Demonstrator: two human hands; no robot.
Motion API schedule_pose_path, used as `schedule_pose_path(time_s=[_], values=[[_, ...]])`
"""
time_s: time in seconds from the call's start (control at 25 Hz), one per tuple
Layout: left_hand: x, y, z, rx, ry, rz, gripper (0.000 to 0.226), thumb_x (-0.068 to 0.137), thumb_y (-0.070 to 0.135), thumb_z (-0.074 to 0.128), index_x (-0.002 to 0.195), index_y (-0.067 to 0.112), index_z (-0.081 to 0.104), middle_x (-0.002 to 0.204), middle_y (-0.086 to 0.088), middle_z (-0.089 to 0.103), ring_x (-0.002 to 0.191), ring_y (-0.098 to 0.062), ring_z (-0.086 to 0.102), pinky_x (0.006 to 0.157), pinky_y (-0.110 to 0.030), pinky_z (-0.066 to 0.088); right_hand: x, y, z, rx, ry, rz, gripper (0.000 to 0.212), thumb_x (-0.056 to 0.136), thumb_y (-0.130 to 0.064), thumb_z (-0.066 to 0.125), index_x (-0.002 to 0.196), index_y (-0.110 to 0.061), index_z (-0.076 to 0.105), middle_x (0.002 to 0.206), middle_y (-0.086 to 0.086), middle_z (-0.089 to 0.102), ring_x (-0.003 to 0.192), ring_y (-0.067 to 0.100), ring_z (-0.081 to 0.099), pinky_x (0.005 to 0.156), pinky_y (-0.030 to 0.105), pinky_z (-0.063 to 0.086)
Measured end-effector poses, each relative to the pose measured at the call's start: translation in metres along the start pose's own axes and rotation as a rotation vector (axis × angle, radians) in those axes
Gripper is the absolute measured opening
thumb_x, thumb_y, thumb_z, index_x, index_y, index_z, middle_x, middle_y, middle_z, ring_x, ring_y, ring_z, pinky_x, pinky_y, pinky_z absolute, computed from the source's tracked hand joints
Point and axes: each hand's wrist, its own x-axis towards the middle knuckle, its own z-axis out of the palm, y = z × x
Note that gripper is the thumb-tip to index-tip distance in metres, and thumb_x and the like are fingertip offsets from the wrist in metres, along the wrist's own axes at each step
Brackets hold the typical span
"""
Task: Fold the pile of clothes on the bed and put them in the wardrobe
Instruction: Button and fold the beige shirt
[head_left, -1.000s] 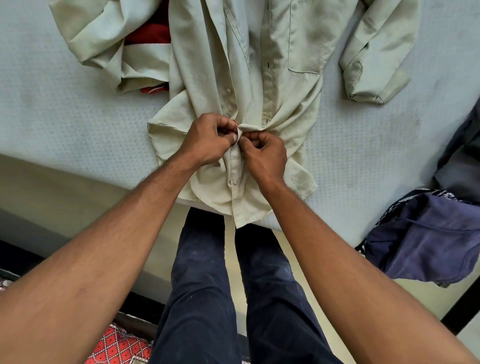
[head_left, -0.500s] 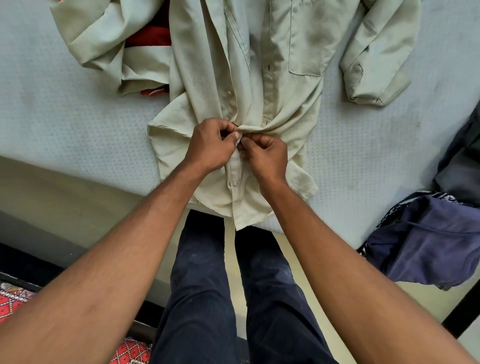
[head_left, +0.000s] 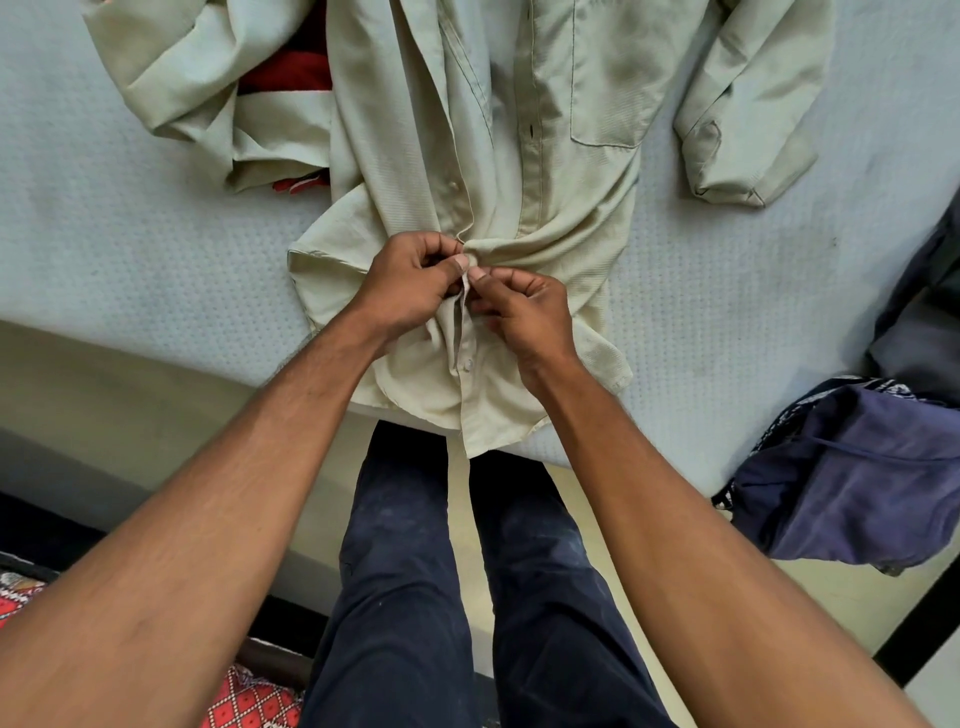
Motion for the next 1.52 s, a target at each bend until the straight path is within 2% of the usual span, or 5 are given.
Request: schedule_pose_path(time_s=[0.2,0.68,1.04,1.28,1.52], values=[[0.000,0.000,0.003,-0.006,0.058,0.014,0.016,0.098,0.012,0.062,0.086,0.020,0.069,0.081,-0.003,0.070,0.074,-0.009,0.065,0.077,-0.027,0.056,0.010,-0.004,-0.003,0.059,-0.005,0.103,0.013,0.091,-0.006,0.072,0.079,-0.008,0.076,0.072,0.006,0.074,0.057,0.009,0.066,0.051,0.016,0.048],[-0.016,-0.012,0.017,0.083,0.385,0.088,0.008,0.086,0.010,0.076,0.090,0.017,0.075,0.080,0.008,0.073,0.067,0.005,0.066,0.070,-0.013,0.054,0.012,0.010,0.001,-0.110,-0.025,-0.018,0.018,0.096,-0.012,0.069,0.081,-0.009,0.077,0.073,0.006,0.074,0.066,0.011,0.067,0.067,0.023,0.053],[-0.009,-0.014,0.011,0.076,0.290,0.030,0.011,0.088,0.008,0.071,0.089,0.020,0.071,0.078,0.007,0.070,0.068,0.000,0.064,0.066,-0.012,0.052,0.011,0.008,0.004,-0.248,0.032,-0.101,0.017,0.099,-0.010,0.065,0.086,-0.005,0.077,0.068,-0.001,0.074,0.060,0.006,0.067,0.060,0.017,0.052],[-0.005,-0.010,0.017,0.066,0.346,-0.008,0.008,0.086,0.008,0.070,0.091,0.014,0.072,0.081,0.002,0.072,0.070,-0.008,0.066,0.066,-0.015,0.053,0.012,0.022,0.016,-0.264,0.230,-0.241,0.010,0.091,-0.012,0.071,0.096,-0.009,0.080,0.079,0.002,0.078,0.073,0.016,0.076,0.078,0.042,0.063],[-0.003,-0.010,0.009,0.117,0.277,-0.006,0.011,0.085,0.012,0.073,0.083,0.022,0.069,0.076,0.011,0.068,0.065,0.000,0.063,0.064,-0.012,0.051,0.005,0.027,0.017,-0.260,0.229,-0.224,0.013,0.089,-0.019,0.077,0.096,-0.009,0.081,0.085,0.000,0.079,0.083,0.014,0.076,0.085,0.042,0.062]])
